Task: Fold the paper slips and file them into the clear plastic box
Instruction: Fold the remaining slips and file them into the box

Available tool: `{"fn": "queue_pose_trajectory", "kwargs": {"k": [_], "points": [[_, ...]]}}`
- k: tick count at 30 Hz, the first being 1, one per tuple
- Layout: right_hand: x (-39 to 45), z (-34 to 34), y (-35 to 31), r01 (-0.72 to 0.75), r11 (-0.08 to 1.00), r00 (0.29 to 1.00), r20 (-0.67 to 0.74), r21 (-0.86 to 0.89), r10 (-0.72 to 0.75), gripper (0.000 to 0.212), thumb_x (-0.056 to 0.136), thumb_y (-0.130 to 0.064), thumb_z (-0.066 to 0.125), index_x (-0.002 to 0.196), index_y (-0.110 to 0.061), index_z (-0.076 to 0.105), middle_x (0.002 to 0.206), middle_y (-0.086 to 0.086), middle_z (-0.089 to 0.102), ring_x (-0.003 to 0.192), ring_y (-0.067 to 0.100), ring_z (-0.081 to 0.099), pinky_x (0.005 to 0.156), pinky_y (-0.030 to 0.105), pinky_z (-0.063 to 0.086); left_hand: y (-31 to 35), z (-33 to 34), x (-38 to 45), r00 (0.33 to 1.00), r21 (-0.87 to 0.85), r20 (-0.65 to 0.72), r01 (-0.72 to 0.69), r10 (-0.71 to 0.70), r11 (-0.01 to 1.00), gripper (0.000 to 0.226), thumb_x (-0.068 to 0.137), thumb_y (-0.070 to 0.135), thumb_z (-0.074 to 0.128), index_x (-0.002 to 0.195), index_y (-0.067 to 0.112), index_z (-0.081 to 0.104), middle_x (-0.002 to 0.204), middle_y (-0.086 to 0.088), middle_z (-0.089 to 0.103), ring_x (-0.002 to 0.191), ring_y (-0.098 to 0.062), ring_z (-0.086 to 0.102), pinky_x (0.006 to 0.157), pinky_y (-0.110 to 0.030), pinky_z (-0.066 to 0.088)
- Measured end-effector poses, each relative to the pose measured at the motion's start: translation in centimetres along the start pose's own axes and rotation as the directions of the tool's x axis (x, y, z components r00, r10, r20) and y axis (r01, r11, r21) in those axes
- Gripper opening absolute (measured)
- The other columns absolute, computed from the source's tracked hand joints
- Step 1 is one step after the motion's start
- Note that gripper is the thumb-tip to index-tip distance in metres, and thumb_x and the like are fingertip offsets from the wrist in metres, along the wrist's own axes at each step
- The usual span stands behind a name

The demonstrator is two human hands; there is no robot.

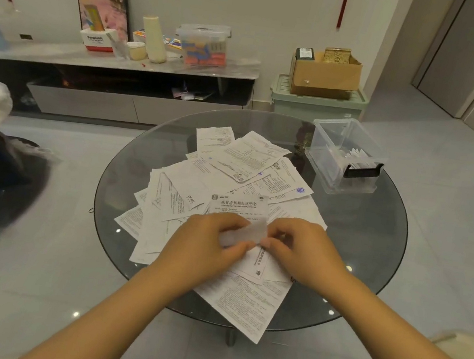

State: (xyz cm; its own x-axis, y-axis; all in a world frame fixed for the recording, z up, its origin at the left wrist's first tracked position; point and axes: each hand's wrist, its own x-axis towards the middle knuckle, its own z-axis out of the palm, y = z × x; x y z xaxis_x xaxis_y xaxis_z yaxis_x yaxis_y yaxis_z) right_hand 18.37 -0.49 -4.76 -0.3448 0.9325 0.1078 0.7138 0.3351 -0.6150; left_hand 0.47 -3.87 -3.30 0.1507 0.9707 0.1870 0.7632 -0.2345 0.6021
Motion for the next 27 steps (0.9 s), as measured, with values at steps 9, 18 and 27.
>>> {"fn": "queue_pose_trajectory", "kwargs": {"k": [9, 18, 27], "points": [[0.0, 0.1, 0.5, -0.185, 0.970, 0.982, -0.005, 0.158, 0.188, 0.016, 0.083, -0.021, 0.065, 0.073, -0.024, 0.053, 0.070, -0.011, 0.056, 0.060, 0.002, 0.049, 0.052, 0.007, 0.039, -0.8, 0.7, 0.5, 0.978, -0.047, 0.030, 0.206, -0.205, 0.977, 0.080, 0.080, 0.027, 0.071, 0.144, 0.033, 0.023, 0.141, 0.008, 0.042, 0.126, -0.015, 0.044, 0.104, -0.030, 0.037], [0.1, 1.0, 0.8, 0.077, 0.980, 0.995, -0.054, -0.184, -0.089, 0.032, 0.088, -0.026, 0.058, 0.120, -0.029, 0.056, 0.114, -0.012, 0.049, 0.099, 0.005, 0.036, 0.084, 0.020, 0.030, -1.5, 1.5, 1.0, 0.996, 0.201, -0.061, 0.074, -0.063, 0.977, 0.056, 0.084, 0.032, 0.067, 0.135, 0.033, 0.044, 0.146, 0.007, 0.021, 0.133, -0.012, 0.019, 0.109, -0.030, 0.017], [0.3, 1.1, 0.9, 0.194, 0.933, 0.981, 0.090, -0.304, -0.174, 0.044, 0.091, -0.046, 0.048, 0.132, -0.031, 0.050, 0.136, -0.018, 0.046, 0.123, 0.009, 0.031, 0.092, 0.021, 0.016, -1.9, 0.9, 1.0, 0.984, 0.316, 0.121, -0.162, 0.130, 0.935, 0.035, 0.090, 0.041, 0.055, 0.120, 0.024, 0.062, 0.124, 0.011, 0.058, 0.117, -0.010, 0.047, 0.099, -0.025, 0.036]]}}
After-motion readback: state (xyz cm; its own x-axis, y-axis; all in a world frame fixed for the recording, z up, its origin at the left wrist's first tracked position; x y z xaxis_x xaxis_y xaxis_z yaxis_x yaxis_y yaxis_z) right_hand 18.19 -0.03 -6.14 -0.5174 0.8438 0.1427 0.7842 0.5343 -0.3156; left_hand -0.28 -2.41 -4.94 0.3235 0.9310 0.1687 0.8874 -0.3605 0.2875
